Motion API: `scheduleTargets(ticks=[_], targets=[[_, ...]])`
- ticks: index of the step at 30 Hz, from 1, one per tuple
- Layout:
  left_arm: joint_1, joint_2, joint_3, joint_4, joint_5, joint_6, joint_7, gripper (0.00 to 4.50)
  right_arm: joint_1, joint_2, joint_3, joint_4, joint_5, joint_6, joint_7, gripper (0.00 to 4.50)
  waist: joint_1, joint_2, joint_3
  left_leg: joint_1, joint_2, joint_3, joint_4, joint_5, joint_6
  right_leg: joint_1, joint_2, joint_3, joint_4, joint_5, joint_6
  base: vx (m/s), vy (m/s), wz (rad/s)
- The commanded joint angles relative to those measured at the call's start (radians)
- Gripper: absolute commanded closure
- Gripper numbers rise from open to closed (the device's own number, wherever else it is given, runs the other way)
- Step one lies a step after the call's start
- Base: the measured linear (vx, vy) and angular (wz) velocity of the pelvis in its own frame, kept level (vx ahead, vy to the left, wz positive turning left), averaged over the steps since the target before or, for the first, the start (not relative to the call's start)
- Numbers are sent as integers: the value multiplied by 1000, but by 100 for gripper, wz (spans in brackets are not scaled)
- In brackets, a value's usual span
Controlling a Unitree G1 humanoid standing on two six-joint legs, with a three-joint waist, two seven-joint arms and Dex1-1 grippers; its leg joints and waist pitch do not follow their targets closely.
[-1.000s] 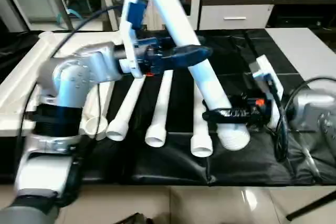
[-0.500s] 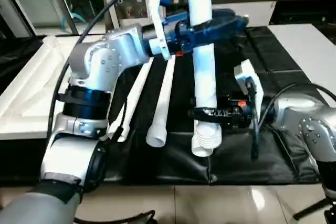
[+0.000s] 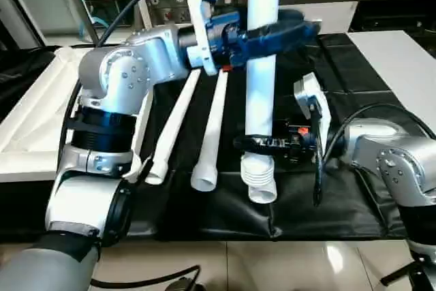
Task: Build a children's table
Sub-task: Pick table leg
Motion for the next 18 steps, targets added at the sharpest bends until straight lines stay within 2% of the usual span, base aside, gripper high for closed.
scheduleTargets(ticks=[1,3,9,12,13,15,18], targets=[[12,13,-11,6,-13,36,-21,80,-38,4,-79,15,33,-4,-37,264,-1,-18,-72,27,41,-20,-77,-238,1,38,-39,17,-80,-265,-252,0,0,0],[15,15,-10,5,-16,47,-14,80,-42,9,-89,14,45,-3,-41,264,1,-15,-73,28,43,-22,-78,-241,-5,38,-40,17,-79,-265,-249,0,0,0],[10,24,14,13,-26,75,-3,80,-50,20,-125,13,70,-5,-47,265,1,-16,-74,25,40,-20,-78,-223,0,40,-39,16,-77,-220,-257,0,0,0],[9,37,31,18,-30,79,-5,80,-46,14,-144,11,70,-7,-58,265,0,-15,-73,25,40,-21,-79,-229,-4,40,-39,16,-78,-233,-254,0,0,0],[10,44,41,18,-34,84,-4,80,-40,6,-158,11,70,-7,-66,265,-1,-18,-72,25,40,-20,-79,-234,-6,39,-39,16,-79,-242,-252,0,0,0],[20,65,66,23,-36,83,0,80,-23,-14,-197,-1,89,7,-76,265,-2,-16,-71,27,40,-20,-80,-240,-9,39,-39,17,-80,-255,-248,0,0,0],[26,80,89,34,-33,75,13,80,1,-33,-216,-21,99,18,-75,265,-2,-16,-71,27,39,-20,-80,-244,-13,38,-39,17,-82,-271,-237,0,0,0]])
